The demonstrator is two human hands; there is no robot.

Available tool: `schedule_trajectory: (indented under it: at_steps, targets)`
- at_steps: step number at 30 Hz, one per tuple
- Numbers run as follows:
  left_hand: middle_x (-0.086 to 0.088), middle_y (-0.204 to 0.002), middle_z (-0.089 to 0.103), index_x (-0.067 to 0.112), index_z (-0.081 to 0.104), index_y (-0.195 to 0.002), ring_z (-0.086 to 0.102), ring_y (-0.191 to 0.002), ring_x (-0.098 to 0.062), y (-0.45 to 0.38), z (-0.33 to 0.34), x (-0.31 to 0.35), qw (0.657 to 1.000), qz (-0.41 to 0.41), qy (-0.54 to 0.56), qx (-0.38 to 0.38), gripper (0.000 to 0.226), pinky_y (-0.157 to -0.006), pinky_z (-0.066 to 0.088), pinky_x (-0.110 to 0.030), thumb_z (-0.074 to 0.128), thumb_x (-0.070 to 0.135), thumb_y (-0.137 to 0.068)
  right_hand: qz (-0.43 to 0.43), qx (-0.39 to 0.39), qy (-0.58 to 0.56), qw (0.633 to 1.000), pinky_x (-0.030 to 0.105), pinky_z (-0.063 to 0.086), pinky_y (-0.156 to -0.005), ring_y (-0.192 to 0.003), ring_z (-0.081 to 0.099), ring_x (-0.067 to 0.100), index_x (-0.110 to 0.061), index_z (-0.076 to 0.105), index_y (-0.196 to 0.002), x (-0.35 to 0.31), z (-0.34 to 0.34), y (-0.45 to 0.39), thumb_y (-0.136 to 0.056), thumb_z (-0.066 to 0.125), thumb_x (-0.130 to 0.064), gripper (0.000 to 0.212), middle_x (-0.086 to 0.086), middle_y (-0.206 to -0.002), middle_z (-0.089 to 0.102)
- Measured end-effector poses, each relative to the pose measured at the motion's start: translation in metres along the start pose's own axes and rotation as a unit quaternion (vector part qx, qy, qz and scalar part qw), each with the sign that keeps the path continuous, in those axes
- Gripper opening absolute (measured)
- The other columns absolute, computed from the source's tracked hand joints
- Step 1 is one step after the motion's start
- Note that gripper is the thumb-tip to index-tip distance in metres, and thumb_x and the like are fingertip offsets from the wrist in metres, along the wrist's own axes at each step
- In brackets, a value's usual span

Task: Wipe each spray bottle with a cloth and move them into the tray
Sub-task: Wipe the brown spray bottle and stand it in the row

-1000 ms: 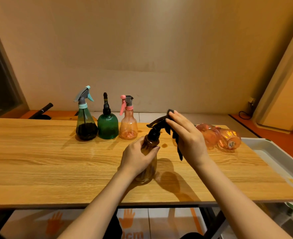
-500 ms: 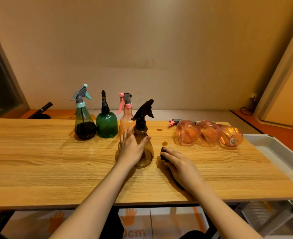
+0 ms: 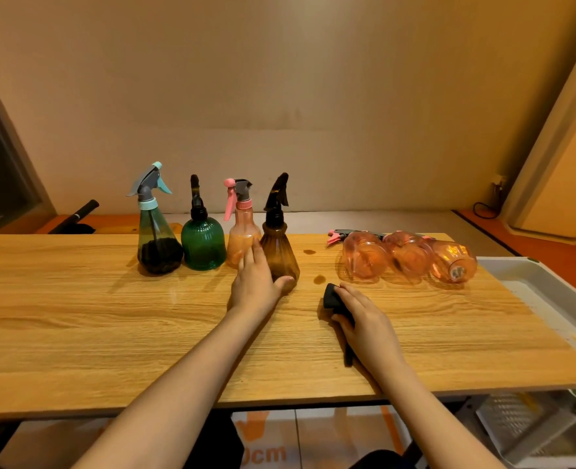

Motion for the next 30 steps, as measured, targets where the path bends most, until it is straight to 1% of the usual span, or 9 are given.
schedule_trajectory:
  at_steps: [3, 5, 8, 11, 14, 17, 23, 27, 30]
  targets:
    - [-0.013, -0.16, -0.013, 0.005, -0.014, -0.15, -0.003, -0.148, -0.029, 0.007, 0.004, 0.008, 0.997, 0.017, -0.063, 0.026, 0.103, -0.118, 0.015, -0.036, 0.057, 0.049, -0.09, -0.019, 0.016, 0.005, 1.0, 0.036, 0.045, -0.094, -0.124, 0.049, 0.024, -0.013, 0.052, -0.131, 0.0, 0.0, 0.003, -0.088, 0.062, -0.012, 0.045, 0.006, -0.136, 0.05]
    - [-0.011, -0.157, -0.024, 0.01, -0.019, -0.149, -0.015, -0.147, -0.027, 0.026, 0.011, 0.007, 0.992, 0.064, -0.106, 0.033, 0.096, -0.119, 0.004, -0.037, 0.045, 0.054, -0.094, -0.018, 0.014, 0.002, 1.0, 0.037, 0.044, -0.096, -0.126, 0.047, 0.024, -0.013, 0.052, -0.132, 0.0, 0.0, 0.002, -0.088, 0.06, -0.01, 0.044, 0.006, -0.137, 0.05]
    - [-0.008, -0.154, -0.032, 0.018, -0.019, -0.15, -0.025, -0.144, -0.024, 0.044, 0.02, -0.002, 0.982, 0.104, -0.156, -0.029, 0.084, -0.119, -0.003, -0.039, 0.031, 0.059, -0.096, -0.018, -0.006, 0.019, 1.0, 0.035, 0.04, -0.1, -0.13, 0.042, 0.021, -0.016, 0.05, -0.134, -0.001, 0.001, 0.001, -0.09, 0.055, -0.007, 0.045, 0.004, -0.14, 0.046]
    - [-0.006, -0.154, -0.033, 0.019, -0.014, -0.152, -0.022, -0.145, -0.024, 0.038, 0.021, -0.006, 0.979, 0.096, -0.166, -0.068, 0.08, -0.12, 0.0, -0.04, 0.029, 0.059, -0.097, -0.016, -0.02, 0.022, 0.999, 0.034, 0.039, -0.1, -0.131, 0.042, 0.022, -0.014, 0.051, -0.132, -0.004, 0.0, 0.002, -0.089, 0.054, -0.004, 0.044, 0.005, -0.14, 0.047]
    - [-0.005, -0.154, -0.032, 0.017, -0.011, -0.153, -0.017, -0.147, -0.023, 0.029, 0.025, -0.004, 0.975, 0.104, -0.177, -0.083, 0.08, -0.12, 0.005, -0.039, 0.028, 0.059, -0.097, -0.015, -0.017, 0.02, 1.0, 0.034, 0.039, -0.1, -0.13, 0.042, 0.022, -0.013, 0.052, -0.132, -0.006, -0.002, 0.003, -0.089, 0.055, -0.003, 0.045, 0.005, -0.139, 0.047]
    - [-0.005, -0.155, -0.03, 0.017, -0.009, -0.153, -0.015, -0.147, -0.023, 0.02, 0.028, 0.003, 0.973, 0.103, -0.184, -0.094, 0.078, -0.119, 0.008, -0.04, 0.027, 0.058, -0.097, -0.005, -0.03, 0.024, 0.999, 0.031, 0.035, -0.104, -0.134, 0.036, 0.019, -0.016, 0.047, -0.136, -0.006, -0.003, 0.004, -0.091, 0.052, -0.005, 0.046, 0.003, -0.143, 0.042]
    - [-0.005, -0.156, -0.028, 0.018, -0.009, -0.153, -0.014, -0.147, -0.024, 0.009, 0.034, 0.013, 0.973, 0.107, -0.175, -0.109, 0.076, -0.121, 0.012, -0.042, 0.026, 0.057, -0.098, 0.021, -0.011, 0.026, 0.999, 0.032, 0.038, -0.101, -0.132, 0.039, 0.02, -0.015, 0.049, -0.134, -0.001, -0.005, 0.004, -0.088, 0.052, -0.001, 0.048, 0.005, -0.141, 0.045]
    - [-0.004, -0.156, -0.028, 0.017, -0.009, -0.153, -0.013, -0.148, -0.023, 0.001, 0.036, 0.013, 0.971, 0.104, -0.187, -0.11, 0.076, -0.119, 0.013, -0.043, 0.025, 0.057, -0.098, 0.024, -0.024, 0.038, 0.999, 0.03, 0.033, -0.105, -0.136, 0.032, 0.017, -0.017, 0.044, -0.138, -0.001, -0.005, 0.0, -0.093, 0.047, -0.005, 0.047, 0.002, -0.145, 0.039]
    - [-0.002, -0.157, -0.027, 0.016, -0.008, -0.153, -0.012, -0.148, -0.021, -0.009, 0.036, 0.015, 0.967, 0.109, -0.199, -0.112, 0.074, -0.119, 0.014, -0.044, 0.024, 0.056, -0.099, 0.019, -0.038, 0.044, 0.998, 0.03, 0.027, -0.108, -0.137, 0.03, 0.018, -0.017, 0.044, -0.138, 0.007, -0.01, -0.001, -0.095, 0.044, -0.005, 0.045, 0.003, -0.146, 0.038]
Point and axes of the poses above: each hand's wrist, its own y-axis away from the middle knuckle, its own z-axis out of the palm, x = y × z, the point moved 2 cm from there along -y, towards the middle knuckle
